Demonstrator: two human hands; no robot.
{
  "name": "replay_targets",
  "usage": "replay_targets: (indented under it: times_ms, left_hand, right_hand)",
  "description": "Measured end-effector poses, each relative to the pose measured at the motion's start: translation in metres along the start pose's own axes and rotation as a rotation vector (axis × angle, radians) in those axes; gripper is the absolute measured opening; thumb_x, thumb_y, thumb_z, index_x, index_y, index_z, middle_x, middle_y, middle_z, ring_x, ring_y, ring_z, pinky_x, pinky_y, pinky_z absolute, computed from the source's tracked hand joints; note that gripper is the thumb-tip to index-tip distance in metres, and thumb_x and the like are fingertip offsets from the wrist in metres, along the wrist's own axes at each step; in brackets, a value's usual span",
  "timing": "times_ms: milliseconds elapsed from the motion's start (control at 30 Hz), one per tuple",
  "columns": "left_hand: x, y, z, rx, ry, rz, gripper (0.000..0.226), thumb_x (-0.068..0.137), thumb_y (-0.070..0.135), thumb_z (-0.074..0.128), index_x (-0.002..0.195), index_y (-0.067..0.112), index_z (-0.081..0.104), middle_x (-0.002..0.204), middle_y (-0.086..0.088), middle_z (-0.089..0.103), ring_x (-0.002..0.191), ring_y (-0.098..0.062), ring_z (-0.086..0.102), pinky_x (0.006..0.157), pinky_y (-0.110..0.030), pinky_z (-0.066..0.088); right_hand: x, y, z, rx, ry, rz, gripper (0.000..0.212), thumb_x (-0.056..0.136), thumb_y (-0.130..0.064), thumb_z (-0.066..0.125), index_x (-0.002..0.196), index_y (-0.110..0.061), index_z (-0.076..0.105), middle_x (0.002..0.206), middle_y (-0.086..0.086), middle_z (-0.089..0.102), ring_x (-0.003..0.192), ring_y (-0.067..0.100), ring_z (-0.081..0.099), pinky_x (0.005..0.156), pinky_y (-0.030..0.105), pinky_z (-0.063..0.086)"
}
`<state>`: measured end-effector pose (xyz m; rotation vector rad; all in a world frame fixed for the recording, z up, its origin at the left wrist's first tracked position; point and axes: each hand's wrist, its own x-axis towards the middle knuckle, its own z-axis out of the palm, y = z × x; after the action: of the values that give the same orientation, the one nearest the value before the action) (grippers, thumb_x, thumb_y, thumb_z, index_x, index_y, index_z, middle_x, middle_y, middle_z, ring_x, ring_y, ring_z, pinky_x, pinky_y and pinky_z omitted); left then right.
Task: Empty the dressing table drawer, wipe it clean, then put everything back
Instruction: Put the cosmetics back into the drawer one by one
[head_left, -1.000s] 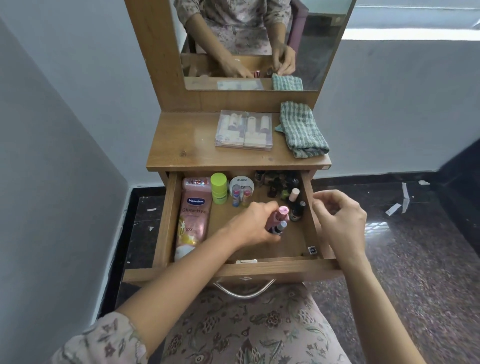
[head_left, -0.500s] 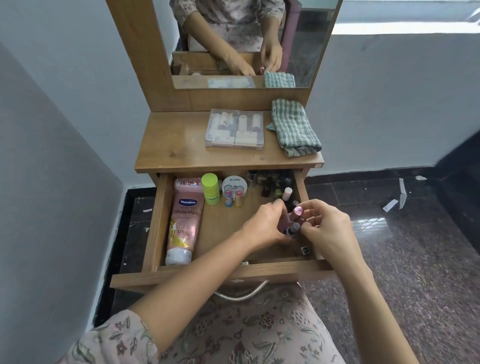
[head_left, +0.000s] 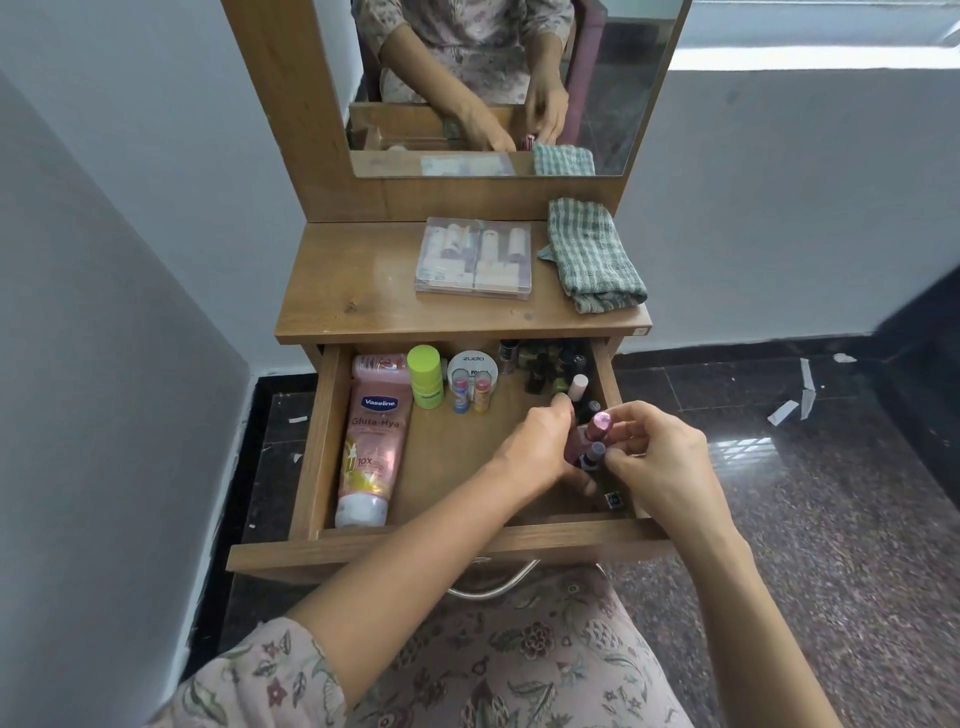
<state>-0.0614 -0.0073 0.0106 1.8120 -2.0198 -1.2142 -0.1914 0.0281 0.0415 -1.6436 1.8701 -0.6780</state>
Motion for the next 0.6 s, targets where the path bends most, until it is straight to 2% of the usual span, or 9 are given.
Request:
replay_targets:
  times_ms: [133,200,300,367,433,467,533,600]
  left_hand:
    - [0.001,0.001,0.000,0.001,0.014,0.013,0.082,0.066,0.021,0.087,0.131,0.009,0.039,0.126,-0.013,0.055,0.117,-0.030,0.056,0.089,-0.040,0.050]
    - [0.001,0.000,-0.002,0.000,0.015,0.006,0.080,0.063,0.021,0.088,0.127,0.009,0.041,0.123,-0.012,0.056,0.113,-0.030,0.058,0.085,-0.039,0.050]
    - [-0.005,-0.006,-0.013,0.002,0.038,-0.003,0.074,0.060,0.023,0.090,0.116,0.009,0.045,0.114,-0.009,0.059,0.103,-0.025,0.061,0.079,-0.035,0.051]
    - [-0.015,-0.008,-0.031,-0.041,0.097,0.008,0.065,0.061,0.022,0.089,0.112,0.010,0.050,0.104,-0.003,0.061,0.093,-0.016,0.060,0.073,-0.024,0.048]
    - [-0.029,-0.008,-0.057,-0.248,0.260,0.035,0.046,0.066,0.019,0.086,0.100,0.011,0.057,0.090,-0.002,0.066,0.077,-0.015,0.064,0.060,-0.017,0.047]
    - [-0.035,-0.007,-0.073,-0.390,0.382,0.065,0.035,0.071,0.019,0.083,0.094,0.010,0.058,0.084,-0.004,0.069,0.069,-0.015,0.067,0.055,-0.016,0.049]
    - [-0.038,-0.009,-0.104,-0.502,0.691,0.096,0.023,0.082,0.026,0.073,0.093,0.012,0.058,0.080,-0.002,0.068,0.064,-0.010,0.068,0.056,-0.019,0.054]
    - [-0.035,-0.015,-0.132,-0.433,0.947,0.079,0.023,0.089,0.030,0.064,0.102,0.012,0.057,0.082,0.008,0.060,0.070,-0.006,0.061,0.063,-0.016,0.051]
  right_hand:
    - [-0.002,0.000,-0.001,-0.044,0.015,0.004,0.029,0.078,0.001,0.061,0.098,-0.019,0.067,0.087,-0.001,0.068,0.081,0.011,0.064,0.078,0.029,0.056]
    - [-0.005,-0.005,-0.005,-0.117,0.096,-0.027,0.029,0.080,0.000,0.059,0.102,-0.017,0.067,0.090,0.001,0.067,0.083,0.014,0.063,0.080,0.032,0.055]
    - [-0.006,-0.027,-0.018,-0.112,0.271,-0.149,0.023,0.083,-0.004,0.060,0.102,-0.015,0.067,0.091,0.001,0.066,0.078,0.013,0.061,0.078,0.026,0.051]
    - [0.002,-0.048,-0.024,-0.030,0.310,-0.213,0.016,0.086,-0.008,0.059,0.098,-0.015,0.068,0.086,-0.001,0.066,0.073,0.006,0.062,0.074,0.018,0.050]
    - [0.018,-0.068,-0.022,0.033,0.277,-0.233,0.018,0.089,-0.008,0.055,0.098,-0.015,0.069,0.085,0.000,0.067,0.069,0.000,0.062,0.069,0.006,0.047]
    - [0.029,-0.077,-0.017,0.029,0.254,-0.237,0.022,0.090,-0.007,0.052,0.102,-0.014,0.069,0.090,0.001,0.069,0.073,0.001,0.063,0.072,0.006,0.047]
    - [0.054,-0.092,-0.003,-0.009,0.201,-0.227,0.031,0.089,-0.004,0.047,0.112,-0.008,0.068,0.105,0.006,0.068,0.090,0.016,0.064,0.082,0.017,0.048]
    - [0.078,-0.105,0.014,-0.036,0.153,-0.192,0.031,0.088,-0.001,0.043,0.107,-0.001,0.067,0.103,0.012,0.065,0.093,0.023,0.061,0.080,0.024,0.048]
